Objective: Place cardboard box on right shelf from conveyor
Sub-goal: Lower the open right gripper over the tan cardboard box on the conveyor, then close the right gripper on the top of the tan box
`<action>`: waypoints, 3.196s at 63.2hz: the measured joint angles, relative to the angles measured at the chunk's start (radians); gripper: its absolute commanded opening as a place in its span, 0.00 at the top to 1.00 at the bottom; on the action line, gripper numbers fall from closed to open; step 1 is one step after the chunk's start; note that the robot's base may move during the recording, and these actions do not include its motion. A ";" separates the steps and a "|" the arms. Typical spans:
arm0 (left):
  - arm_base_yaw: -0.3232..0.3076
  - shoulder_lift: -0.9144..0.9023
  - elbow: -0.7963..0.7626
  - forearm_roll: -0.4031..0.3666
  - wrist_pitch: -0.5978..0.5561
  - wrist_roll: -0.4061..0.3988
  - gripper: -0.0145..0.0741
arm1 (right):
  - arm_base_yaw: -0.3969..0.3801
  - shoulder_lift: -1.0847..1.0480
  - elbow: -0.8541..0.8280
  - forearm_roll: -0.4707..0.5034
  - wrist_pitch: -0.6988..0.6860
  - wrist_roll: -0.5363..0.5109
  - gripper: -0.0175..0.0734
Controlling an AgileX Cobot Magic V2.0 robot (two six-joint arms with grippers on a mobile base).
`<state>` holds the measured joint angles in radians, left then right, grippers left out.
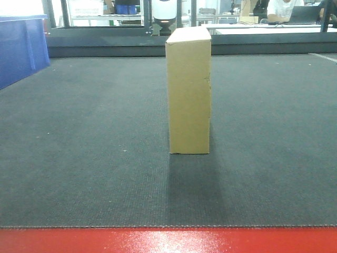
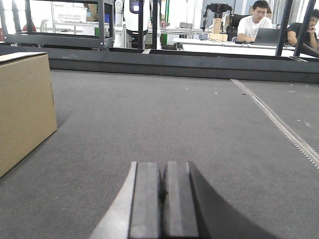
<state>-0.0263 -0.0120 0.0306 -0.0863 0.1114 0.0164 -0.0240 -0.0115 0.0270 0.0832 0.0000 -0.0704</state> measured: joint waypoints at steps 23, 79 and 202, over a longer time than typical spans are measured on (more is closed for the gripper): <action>0.000 0.000 0.000 0.000 0.000 0.000 0.97 | 0.000 0.000 0.000 0.000 0.000 0.000 0.74; 0.000 0.000 0.000 0.000 0.000 0.000 0.97 | 0.000 0.153 -0.306 0.000 0.130 0.004 0.72; 0.000 0.000 0.000 0.000 0.000 0.000 0.97 | 0.665 1.988 -2.064 -0.484 1.231 0.890 0.12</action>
<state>-0.0263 -0.0120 0.0306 -0.0863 0.1114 0.0164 0.6407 1.9766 -2.0374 -0.4004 1.2310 0.8199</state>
